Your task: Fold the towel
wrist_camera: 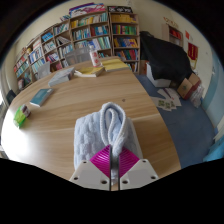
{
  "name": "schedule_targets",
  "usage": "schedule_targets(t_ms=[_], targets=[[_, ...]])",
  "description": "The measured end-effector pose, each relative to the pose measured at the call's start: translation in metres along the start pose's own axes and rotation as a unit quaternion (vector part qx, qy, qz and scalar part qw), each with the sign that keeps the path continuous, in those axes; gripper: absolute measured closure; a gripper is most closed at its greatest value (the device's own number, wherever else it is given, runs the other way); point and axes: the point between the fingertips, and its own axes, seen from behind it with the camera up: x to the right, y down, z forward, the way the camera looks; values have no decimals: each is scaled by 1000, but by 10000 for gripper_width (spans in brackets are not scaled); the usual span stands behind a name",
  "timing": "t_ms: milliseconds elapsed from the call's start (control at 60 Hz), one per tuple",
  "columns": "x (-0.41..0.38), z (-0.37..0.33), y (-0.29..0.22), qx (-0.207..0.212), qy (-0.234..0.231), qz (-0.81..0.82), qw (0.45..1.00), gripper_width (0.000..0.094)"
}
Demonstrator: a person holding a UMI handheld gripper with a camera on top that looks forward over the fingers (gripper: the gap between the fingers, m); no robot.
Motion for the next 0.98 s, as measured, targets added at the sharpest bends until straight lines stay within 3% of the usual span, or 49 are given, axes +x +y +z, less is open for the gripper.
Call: schedule_targets(t_ms=[67, 133, 200, 233, 317, 350, 483, 650, 983], targets=[[15, 16, 17, -20, 10, -7, 1000, 838], [21, 21, 17, -9, 16, -21, 1000, 811], [23, 19, 17, -9, 26, -24, 999, 726], [25, 16, 16, -10, 30, -24, 999, 629], [36, -3, 6, 1, 50, -36, 998, 155], [30, -20, -5, 11, 52, -44, 998, 74], [22, -75, -12, 40, 52, -58, 996, 106], [-15, -154, 17, 58, 50, -68, 995, 109], [-103, -269, 114, 32, -31, 3, 999, 89]])
